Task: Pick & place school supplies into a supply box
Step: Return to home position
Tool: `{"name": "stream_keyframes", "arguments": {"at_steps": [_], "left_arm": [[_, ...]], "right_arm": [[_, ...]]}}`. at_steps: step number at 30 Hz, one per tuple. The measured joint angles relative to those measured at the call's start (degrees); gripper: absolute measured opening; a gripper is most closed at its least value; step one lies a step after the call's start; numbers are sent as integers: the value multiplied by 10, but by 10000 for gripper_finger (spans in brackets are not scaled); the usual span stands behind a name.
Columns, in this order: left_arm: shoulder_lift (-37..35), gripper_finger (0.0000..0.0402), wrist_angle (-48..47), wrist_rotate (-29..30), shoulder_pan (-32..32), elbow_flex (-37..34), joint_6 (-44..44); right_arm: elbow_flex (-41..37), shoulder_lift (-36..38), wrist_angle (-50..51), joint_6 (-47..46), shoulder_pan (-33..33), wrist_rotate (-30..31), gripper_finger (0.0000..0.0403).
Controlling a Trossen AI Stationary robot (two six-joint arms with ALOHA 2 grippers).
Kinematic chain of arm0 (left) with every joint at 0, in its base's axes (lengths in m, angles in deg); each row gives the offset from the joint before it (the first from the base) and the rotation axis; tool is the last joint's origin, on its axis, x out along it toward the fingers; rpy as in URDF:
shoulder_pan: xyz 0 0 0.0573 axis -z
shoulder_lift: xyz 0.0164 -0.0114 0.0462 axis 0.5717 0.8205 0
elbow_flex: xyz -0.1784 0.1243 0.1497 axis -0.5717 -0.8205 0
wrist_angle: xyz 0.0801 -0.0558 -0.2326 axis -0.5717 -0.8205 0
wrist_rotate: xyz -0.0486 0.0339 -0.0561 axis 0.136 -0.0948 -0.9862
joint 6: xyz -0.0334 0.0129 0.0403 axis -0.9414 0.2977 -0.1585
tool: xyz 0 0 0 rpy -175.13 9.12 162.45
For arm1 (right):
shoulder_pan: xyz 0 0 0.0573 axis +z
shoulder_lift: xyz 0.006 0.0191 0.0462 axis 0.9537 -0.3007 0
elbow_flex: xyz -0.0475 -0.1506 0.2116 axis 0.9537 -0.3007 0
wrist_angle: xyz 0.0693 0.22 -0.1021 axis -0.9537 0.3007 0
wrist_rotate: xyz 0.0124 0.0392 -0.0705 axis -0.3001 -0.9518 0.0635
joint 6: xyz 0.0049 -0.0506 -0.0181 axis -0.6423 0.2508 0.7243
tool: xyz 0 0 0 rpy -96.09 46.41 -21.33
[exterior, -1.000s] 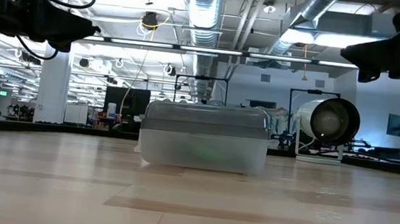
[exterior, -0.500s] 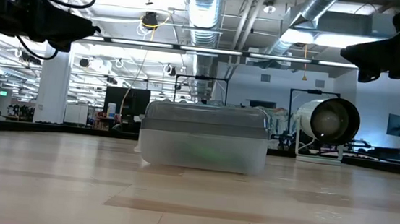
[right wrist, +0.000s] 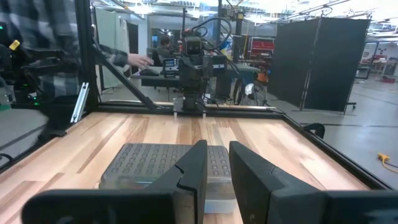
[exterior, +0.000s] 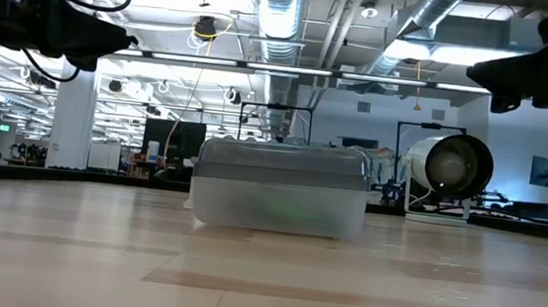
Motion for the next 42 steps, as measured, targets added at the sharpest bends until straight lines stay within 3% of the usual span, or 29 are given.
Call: {"name": "stream_keyframes", "arguments": {"at_steps": [42], "left_arm": [[0, 113, 0, 0, 0, 0, -5]], "right_arm": [[0, 0, 0, 0, 0, 0, 63]]}}
